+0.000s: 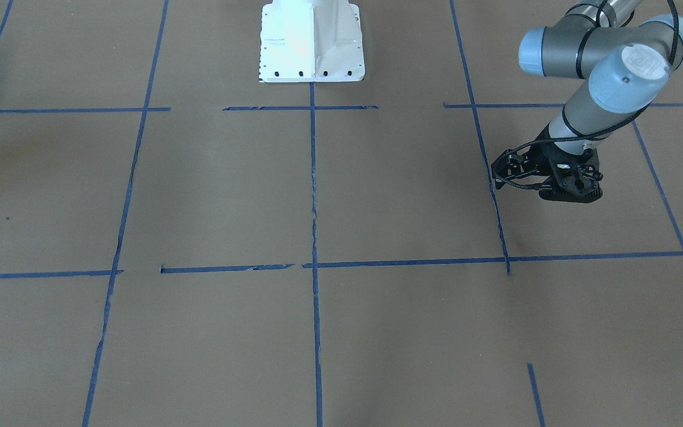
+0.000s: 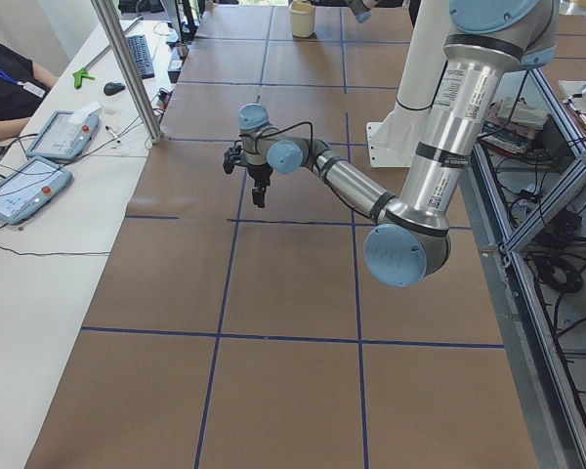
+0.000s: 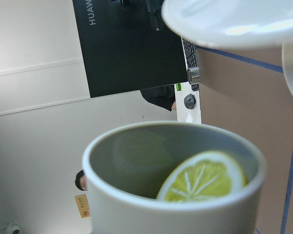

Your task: Left arm hands cup to right arm to dump lemon

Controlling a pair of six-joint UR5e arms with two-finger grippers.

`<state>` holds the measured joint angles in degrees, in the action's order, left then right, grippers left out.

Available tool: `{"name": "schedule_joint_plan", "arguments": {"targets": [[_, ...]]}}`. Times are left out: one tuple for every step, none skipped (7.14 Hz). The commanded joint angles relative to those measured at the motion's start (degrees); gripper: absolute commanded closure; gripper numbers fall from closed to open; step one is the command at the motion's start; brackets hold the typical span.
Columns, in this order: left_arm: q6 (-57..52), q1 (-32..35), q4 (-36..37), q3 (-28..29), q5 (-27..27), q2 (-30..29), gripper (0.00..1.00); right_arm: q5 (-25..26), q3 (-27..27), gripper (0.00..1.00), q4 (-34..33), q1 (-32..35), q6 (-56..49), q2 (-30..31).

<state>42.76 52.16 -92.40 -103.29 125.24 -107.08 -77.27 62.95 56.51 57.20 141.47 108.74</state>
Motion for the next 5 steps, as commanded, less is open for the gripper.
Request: {"name": "schedule_joint_plan", "arguments": {"targets": [[-0.05,0.05,0.38,-0.07,0.09,-0.06,0.00,1.76,-0.20,0.83,0.45,0.46,9.40,-0.37],[-0.05,0.05,0.38,-0.07,0.09,-0.06,0.00,3.33,-0.20,0.83,0.53,0.63,14.75,-0.37],[-0.05,-0.04,0.38,-0.07,0.00,-0.06,0.00,4.13,-0.20,0.81,1.32,1.16,20.20,-0.37],[-0.05,-0.04,0.38,-0.07,0.00,-0.06,0.00,4.40,-0.29,0.80,2.11,1.16,20.95,-0.20],[-0.05,-0.04,0.38,-0.07,0.09,-0.06,0.00,4.58,-0.20,0.80,2.12,1.16,22.17,-0.20]]}}
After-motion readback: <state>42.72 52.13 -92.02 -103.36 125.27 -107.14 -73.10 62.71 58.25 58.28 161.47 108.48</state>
